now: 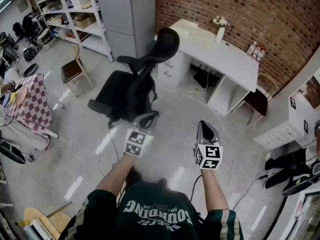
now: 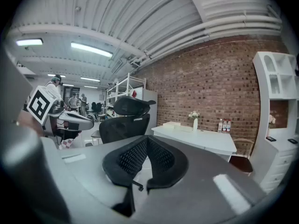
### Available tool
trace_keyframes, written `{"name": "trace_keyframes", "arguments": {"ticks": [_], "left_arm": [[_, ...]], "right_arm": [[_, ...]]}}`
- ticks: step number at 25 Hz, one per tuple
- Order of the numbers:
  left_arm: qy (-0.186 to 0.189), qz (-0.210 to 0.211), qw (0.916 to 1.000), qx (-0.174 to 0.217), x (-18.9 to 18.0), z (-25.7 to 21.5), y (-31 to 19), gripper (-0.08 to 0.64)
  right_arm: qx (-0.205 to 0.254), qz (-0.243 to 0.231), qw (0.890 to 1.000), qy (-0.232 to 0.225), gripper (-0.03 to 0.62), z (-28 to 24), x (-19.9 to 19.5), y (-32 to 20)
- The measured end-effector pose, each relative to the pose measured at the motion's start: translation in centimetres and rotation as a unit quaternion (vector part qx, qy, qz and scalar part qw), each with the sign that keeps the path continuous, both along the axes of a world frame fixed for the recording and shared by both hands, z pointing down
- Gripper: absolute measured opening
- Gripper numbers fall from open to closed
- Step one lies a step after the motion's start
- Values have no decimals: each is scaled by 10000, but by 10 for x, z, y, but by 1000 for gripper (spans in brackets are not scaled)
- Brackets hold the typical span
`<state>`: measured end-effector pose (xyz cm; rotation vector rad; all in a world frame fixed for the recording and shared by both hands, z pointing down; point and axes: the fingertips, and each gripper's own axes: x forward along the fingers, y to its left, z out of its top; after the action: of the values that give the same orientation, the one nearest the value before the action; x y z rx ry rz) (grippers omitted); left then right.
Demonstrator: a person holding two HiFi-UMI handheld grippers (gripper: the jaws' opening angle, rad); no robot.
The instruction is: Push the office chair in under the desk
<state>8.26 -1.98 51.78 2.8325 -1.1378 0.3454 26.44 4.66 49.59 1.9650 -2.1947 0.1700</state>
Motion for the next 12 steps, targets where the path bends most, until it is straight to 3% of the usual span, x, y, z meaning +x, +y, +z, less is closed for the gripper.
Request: {"name": "trace_keyframes", "arguments": {"ticks": [12], "left_arm": [[-42, 39, 10000, -69, 14, 4, 3, 11]], "right_arm": [[52, -9, 9999, 120, 0, 3, 8, 4]]}}
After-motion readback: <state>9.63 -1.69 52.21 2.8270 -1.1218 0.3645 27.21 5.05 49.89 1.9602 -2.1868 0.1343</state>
